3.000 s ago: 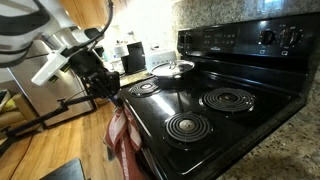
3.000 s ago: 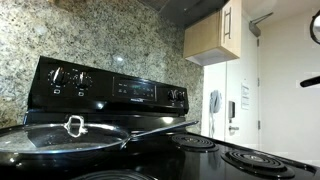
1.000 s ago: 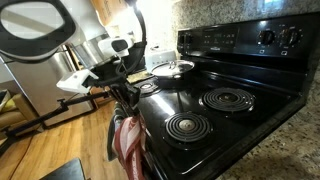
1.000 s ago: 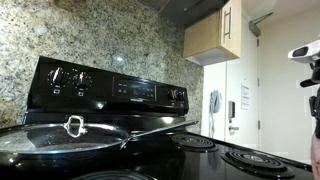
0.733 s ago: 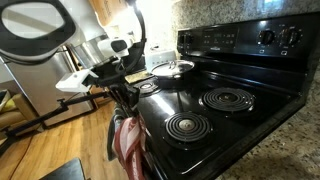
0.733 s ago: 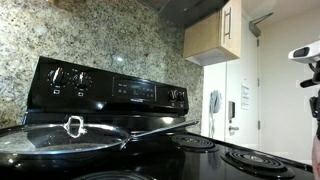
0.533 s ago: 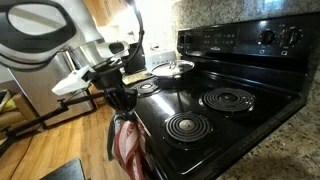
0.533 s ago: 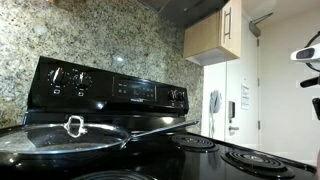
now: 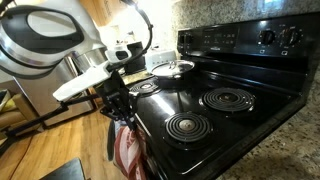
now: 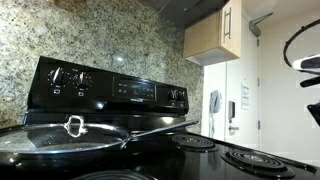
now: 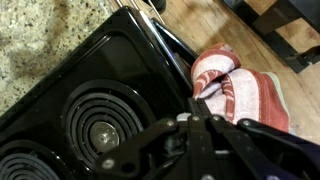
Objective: Hang the towel on the oven door handle
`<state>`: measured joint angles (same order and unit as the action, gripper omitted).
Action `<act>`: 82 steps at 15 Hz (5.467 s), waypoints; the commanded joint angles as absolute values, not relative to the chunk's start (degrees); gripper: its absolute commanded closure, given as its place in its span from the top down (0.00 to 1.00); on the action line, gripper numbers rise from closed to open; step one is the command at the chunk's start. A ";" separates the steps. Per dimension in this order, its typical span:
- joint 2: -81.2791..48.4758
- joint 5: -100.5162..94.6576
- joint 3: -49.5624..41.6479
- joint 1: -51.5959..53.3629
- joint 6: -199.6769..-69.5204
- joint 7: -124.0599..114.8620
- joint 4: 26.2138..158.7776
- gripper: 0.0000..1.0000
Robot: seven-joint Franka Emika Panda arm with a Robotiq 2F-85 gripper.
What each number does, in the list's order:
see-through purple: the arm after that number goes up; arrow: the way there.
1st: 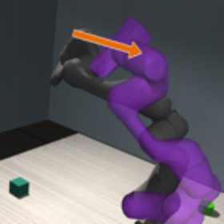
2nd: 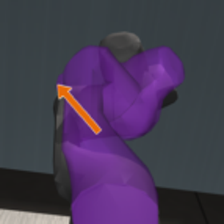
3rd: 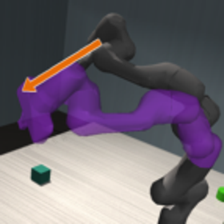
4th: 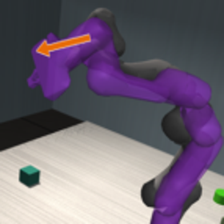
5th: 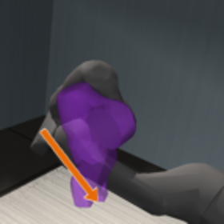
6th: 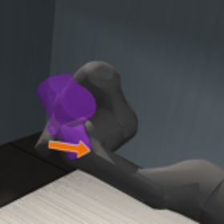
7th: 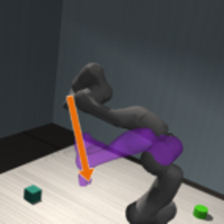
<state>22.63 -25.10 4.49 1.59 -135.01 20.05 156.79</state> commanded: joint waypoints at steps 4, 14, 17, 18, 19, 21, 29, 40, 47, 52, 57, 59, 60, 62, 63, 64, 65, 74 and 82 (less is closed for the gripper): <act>22.09 -29.13 3.26 3.96 -132.52 31.64 155.32 0.00; 28.34 -21.75 4.12 12.76 -132.79 35.50 149.21 0.00; 29.99 -20.94 3.24 12.98 -133.59 35.38 147.71 0.00; 30.22 -20.85 2.68 12.64 -133.68 35.51 147.46 0.00; 30.38 -20.54 1.91 12.58 -133.73 36.02 147.36 0.00; 29.84 -20.08 -0.06 12.03 -133.53 37.02 147.52 0.00; 26.45 -21.59 -0.71 9.51 -131.59 38.04 150.74 0.00; 28.04 -26.26 6.23 12.24 -128.53 38.96 158.95 0.00; 28.70 -25.85 9.16 16.81 -120.75 38.89 158.77 0.00; 29.91 -25.19 10.01 19.32 -118.41 38.97 158.76 0.00; 29.83 -24.58 9.99 20.96 -115.98 39.65 158.77 0.00; 29.23 -24.68 10.47 21.16 -114.68 38.56 158.69 0.00; 28.76 -23.89 10.24 21.68 -113.75 39.44 158.46 0.00; 28.69 -24.07 11.18 22.20 -113.22 37.82 158.63 0.00; 28.38 -23.88 11.49 22.65 -112.87 37.88 158.53 0.00; 28.29 -23.59 11.81 23.04 -112.89 37.74 158.62 0.00; 27.96 -22.87 12.03 23.63 -112.46 38.36 158.50 0.00; 27.10 -16.09 4.66 20.71 -112.72 45.29 154.24 0.00; 25.52 -12.85 -1.07 12.25 -113.76 44.15 148.18 0.01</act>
